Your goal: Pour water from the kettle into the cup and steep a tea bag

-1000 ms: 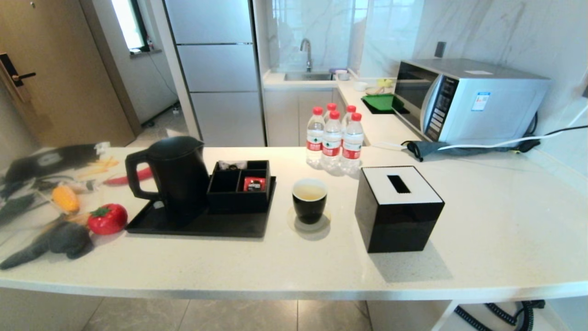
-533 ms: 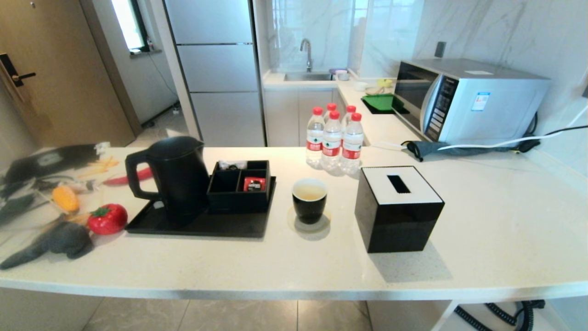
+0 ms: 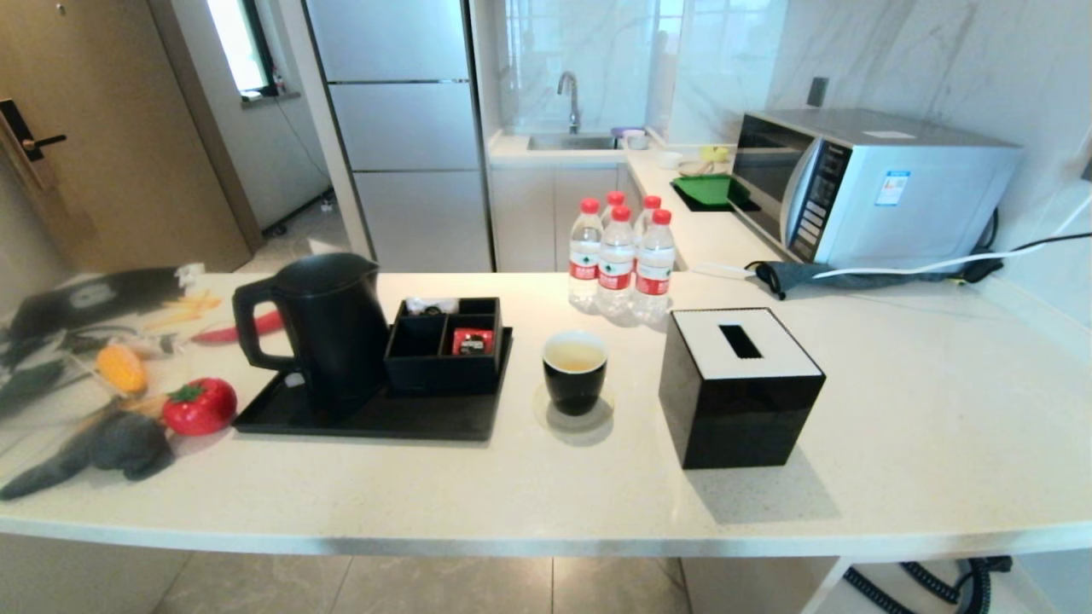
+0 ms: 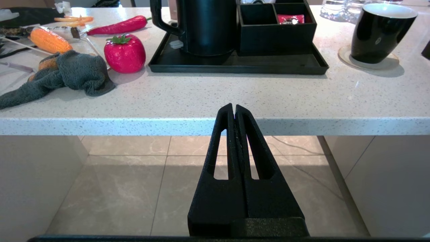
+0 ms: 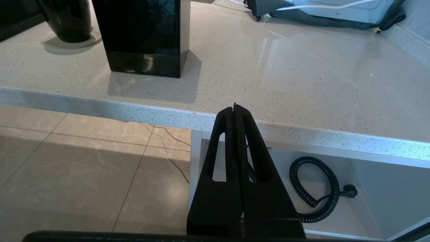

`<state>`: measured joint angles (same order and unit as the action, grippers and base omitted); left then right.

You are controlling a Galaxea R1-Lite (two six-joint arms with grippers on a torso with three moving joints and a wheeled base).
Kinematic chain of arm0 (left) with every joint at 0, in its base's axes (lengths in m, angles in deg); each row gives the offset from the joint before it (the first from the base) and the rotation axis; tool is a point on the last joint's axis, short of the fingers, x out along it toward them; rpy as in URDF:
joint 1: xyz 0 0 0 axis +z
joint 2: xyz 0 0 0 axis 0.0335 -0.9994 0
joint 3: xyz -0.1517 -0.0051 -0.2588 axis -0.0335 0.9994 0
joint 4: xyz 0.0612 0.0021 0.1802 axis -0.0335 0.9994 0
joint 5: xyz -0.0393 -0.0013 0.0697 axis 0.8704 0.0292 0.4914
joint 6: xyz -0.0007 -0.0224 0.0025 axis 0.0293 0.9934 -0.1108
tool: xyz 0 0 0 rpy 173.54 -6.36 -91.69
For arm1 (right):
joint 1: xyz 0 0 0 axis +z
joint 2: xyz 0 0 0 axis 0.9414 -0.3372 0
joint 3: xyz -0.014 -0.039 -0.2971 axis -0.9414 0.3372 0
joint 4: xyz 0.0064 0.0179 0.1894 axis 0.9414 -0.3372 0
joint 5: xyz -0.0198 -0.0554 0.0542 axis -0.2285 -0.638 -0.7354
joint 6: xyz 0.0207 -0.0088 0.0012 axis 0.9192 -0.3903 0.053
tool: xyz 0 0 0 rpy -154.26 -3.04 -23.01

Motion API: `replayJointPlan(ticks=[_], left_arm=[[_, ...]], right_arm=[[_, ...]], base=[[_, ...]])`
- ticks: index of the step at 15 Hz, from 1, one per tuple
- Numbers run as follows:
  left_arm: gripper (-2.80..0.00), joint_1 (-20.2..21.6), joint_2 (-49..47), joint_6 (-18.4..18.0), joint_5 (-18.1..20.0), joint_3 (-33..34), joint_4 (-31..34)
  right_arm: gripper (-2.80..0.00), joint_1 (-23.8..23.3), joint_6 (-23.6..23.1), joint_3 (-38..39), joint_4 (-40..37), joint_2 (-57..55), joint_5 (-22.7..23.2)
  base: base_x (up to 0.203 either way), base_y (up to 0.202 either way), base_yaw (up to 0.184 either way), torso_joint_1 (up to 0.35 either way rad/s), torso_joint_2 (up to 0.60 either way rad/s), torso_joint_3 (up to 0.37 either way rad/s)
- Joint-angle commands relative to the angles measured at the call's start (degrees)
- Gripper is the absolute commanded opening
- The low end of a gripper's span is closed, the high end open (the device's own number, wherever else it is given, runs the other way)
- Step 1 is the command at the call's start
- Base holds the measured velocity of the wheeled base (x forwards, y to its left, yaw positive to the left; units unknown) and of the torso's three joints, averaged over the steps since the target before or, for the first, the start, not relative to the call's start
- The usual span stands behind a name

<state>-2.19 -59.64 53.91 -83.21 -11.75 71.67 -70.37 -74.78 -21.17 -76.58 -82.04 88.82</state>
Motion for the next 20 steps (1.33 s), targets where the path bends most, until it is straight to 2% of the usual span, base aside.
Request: replayJointPlan(ticks=[1,20], left_arm=[[-2.80,0.0,0.0,0.0,0.0,0.0,0.0],[-2.80,0.0,0.0,0.0,0.0,0.0,0.0]], right_arm=[[-2.80,0.0,0.3,0.0,-0.1,0.0,0.0],[-2.80,0.0,1.0,0.0,0.0,0.0,-0.1]], base=[[0.000,0.000,0.000,0.000,0.00,0.000],[0.000,0.000,0.000,0.000,0.00,0.000]])
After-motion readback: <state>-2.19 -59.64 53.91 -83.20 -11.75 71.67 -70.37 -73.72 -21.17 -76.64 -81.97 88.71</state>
